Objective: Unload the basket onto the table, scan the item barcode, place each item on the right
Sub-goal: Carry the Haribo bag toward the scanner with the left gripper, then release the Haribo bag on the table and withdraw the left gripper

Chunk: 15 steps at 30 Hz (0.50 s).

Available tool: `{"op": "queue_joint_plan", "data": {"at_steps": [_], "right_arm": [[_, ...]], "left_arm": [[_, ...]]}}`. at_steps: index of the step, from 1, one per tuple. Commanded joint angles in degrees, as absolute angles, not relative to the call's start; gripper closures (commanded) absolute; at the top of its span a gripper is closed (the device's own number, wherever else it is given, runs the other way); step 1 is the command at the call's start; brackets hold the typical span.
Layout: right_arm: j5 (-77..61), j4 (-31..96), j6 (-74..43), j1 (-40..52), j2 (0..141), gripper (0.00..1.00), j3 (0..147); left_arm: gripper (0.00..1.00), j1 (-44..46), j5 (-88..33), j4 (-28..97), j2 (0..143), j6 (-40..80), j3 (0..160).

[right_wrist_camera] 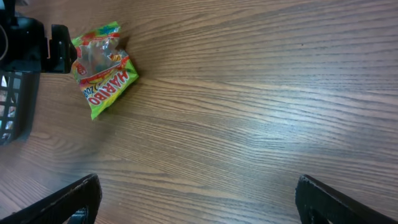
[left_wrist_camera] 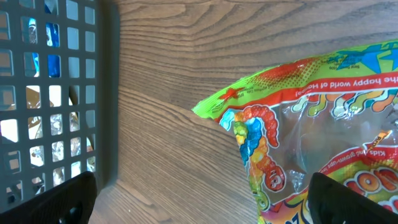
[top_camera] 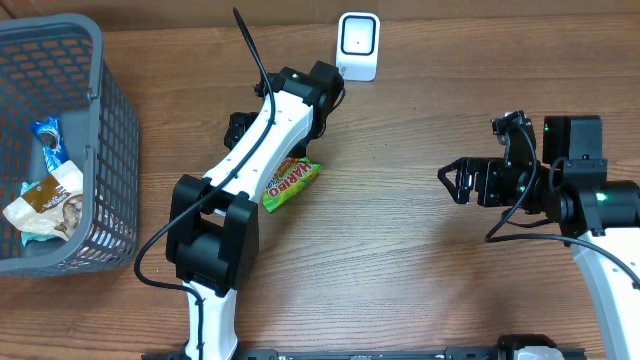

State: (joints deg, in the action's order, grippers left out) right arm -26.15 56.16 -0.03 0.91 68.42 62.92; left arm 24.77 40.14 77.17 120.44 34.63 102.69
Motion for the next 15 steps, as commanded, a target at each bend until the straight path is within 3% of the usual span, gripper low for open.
{"op": "queue_joint_plan", "data": {"at_steps": [1,15], "right_arm": [[-26.68,55.86,-0.14,1.39,68.29,0.00,64.55],[-26.68,55.88,-0.12,1.39,68.29,0.00,64.55]], "left_arm": [[0.00,25.21,41.50,77.38,119.90,36.27,104.12],[0.00,25.23,40.88,79.02,119.90,36.25,108.03]]}}
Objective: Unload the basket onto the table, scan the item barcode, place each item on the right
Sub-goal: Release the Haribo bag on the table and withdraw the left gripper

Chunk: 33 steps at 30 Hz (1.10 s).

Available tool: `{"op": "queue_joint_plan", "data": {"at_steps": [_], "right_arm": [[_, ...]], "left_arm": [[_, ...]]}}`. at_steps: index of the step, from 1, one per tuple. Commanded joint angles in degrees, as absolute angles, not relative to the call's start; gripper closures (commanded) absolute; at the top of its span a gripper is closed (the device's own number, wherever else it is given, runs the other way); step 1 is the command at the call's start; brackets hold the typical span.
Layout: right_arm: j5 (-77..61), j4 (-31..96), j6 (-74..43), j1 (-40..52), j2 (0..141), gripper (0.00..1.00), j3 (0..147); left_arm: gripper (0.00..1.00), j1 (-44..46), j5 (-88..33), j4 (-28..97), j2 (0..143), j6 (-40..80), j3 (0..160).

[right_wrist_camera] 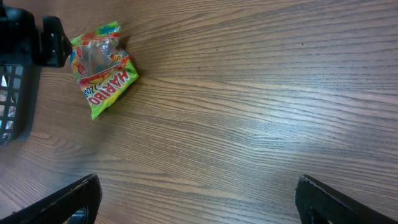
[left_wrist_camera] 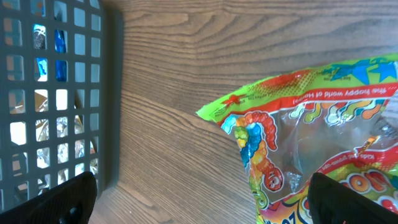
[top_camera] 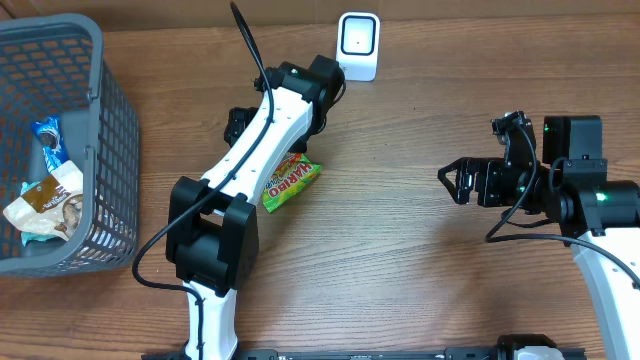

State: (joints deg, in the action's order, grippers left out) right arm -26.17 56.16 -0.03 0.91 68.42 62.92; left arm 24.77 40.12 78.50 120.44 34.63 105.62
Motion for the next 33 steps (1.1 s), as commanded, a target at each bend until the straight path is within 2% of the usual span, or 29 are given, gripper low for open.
{"op": "queue_joint_plan", "data": {"at_steps": [1,17,23,29,33], "right_arm": [[-26.68,55.88,-0.12,1.39,68.29,0.00,64.55],[-26.68,55.86,-0.14,1.39,68.29,0.00,64.55],[-26.68,55.92,-0.14,1.39,68.29,0.00,64.55],[-26.68,55.86,0.05,1.39,68.29,0.00,64.55],[-26.65,55.83,0.05,1.39,68.29,0.00,64.55]], "left_arm": [[0.00,25.23,40.88,79.31,119.90,36.27,108.44],[0.00,25.21,40.80,83.18,119.90,36.27,115.24],[0.00,23.77,34.39,86.00,119.02,34.74,125.47],[0.00,18.06,26.59,87.31,114.72,28.82,139.17],[0.00,9.26,23.18,88.75,109.65,28.18,145.08]]}}
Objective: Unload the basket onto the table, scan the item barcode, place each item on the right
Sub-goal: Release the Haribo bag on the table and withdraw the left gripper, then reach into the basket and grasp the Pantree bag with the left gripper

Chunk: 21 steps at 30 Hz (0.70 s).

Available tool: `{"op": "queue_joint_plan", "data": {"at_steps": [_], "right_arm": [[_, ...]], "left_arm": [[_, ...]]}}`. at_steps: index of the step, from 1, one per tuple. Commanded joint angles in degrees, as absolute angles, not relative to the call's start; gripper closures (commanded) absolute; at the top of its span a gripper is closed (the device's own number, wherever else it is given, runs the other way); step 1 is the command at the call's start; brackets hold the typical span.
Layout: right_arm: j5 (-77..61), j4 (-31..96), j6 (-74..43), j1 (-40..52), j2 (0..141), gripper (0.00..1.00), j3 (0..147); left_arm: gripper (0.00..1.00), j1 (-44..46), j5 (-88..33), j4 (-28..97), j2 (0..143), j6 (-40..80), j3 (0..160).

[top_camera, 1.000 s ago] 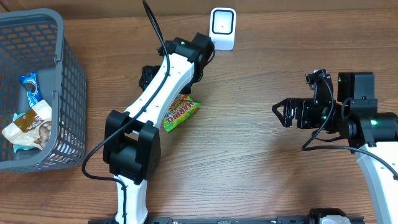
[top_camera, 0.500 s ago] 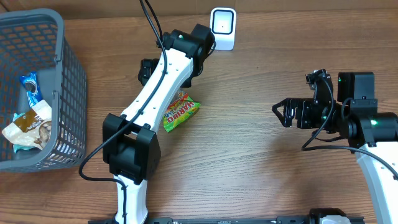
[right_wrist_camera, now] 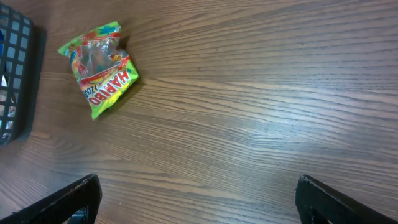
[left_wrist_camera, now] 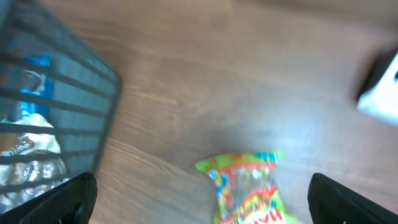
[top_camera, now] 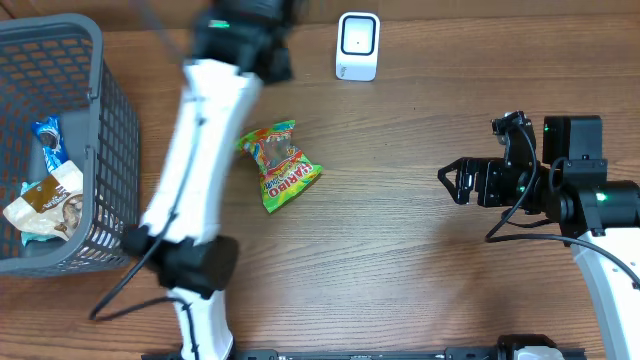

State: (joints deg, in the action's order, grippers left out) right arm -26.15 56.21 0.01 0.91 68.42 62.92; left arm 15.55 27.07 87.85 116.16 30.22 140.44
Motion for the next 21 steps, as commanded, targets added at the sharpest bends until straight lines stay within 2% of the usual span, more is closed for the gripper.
{"op": "queue_joint_plan", "data": {"at_steps": [1,12,17,21], "right_arm": [[-26.68,55.83,0.05,1.39,68.29,0.00,64.55],[-26.65,55.05,0.08,1.39,68.29,0.00,64.55],[-26.68,54.28,0.08,1.39,68.29,0.00,64.55],[-26.68,54.11,0.08,1.39,68.29,0.00,64.55]], "left_arm": [[0.00,6.52,22.33,89.14,108.40,27.44,145.77],[0.00,-33.17,9.98,96.82,98.87,21.54,145.01],[0.00,-45.23,6.74,96.51,98.65,20.36,139.65],[0.00,-49.89,4.10,90.41,98.78,19.33,131.00]]}}
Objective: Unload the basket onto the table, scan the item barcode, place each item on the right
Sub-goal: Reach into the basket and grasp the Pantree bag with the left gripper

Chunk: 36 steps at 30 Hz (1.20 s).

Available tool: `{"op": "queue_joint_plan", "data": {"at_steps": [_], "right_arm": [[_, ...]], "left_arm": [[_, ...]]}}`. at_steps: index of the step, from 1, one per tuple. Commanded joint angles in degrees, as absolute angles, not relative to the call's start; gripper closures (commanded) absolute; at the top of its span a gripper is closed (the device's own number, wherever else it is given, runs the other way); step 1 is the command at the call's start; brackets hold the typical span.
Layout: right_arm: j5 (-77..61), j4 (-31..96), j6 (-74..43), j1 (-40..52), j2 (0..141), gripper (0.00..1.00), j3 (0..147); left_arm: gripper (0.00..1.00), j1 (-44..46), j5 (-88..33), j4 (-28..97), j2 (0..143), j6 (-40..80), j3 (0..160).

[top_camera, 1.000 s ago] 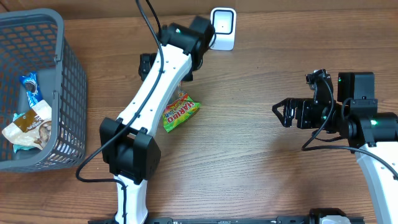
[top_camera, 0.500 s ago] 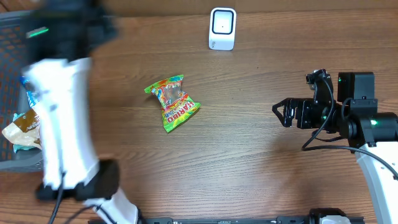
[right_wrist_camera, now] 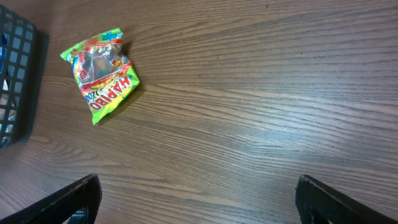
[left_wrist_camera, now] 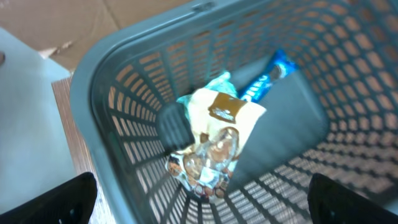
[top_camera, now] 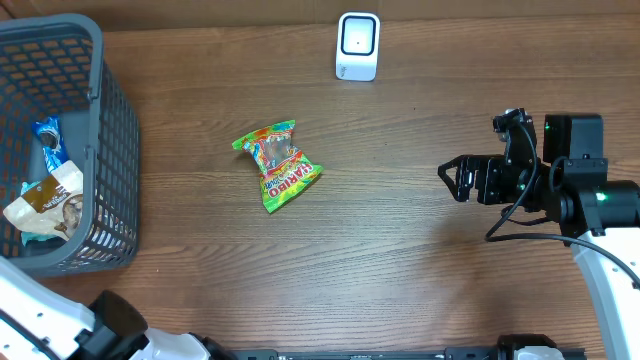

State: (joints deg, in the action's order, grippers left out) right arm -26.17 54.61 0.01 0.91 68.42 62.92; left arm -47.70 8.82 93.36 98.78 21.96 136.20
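The green and red Haribo gummy bag lies flat on the wooden table, also in the right wrist view. A white barcode scanner stands at the table's far edge. My left gripper is open, hovering over the grey basket and looking down into it; in the overhead view only a white arm link shows at the bottom left. My right gripper hangs open and empty over bare wood, well to the right of the bag.
The grey mesh basket fills the left side of the table and holds a brown-and-white snack packet and a blue wrapper. Its corner shows at the left of the right wrist view.
My left arm was stretched across the table above the bag, near the scanner; now it is gone from there, with its gripper over the basket. The bag and right arm have not moved.
My left gripper stood open, low over the Haribo bag on the table, then slightly higher. Later it was far above the bag, which lay uncovered. Now it hangs open over the basket. My right gripper stayed open in place throughout.
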Motion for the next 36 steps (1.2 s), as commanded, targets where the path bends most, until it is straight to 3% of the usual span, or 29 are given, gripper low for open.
{"op": "queue_joint_plan", "data": {"at_steps": [1,9,15,36], "right_arm": [[-26.68,54.04,0.10,1.39,68.29,0.00,64.55],[-26.70,53.45,0.05,1.39,68.29,0.00,64.55],[-26.70,53.45,0.05,1.39,68.29,0.00,64.55],[-26.68,53.49,0.05,1.39,68.29,0.00,64.55]], "left_arm": [[0.00,-50.15,2.17,87.99,98.85,17.76,128.77],[0.01,-45.21,-3.27,74.41,99.98,8.78,113.01],[0.02,-42.72,3.64,71.94,100.03,13.45,102.15],[0.00,-43.13,9.61,39.57,100.03,12.19,69.41]]}}
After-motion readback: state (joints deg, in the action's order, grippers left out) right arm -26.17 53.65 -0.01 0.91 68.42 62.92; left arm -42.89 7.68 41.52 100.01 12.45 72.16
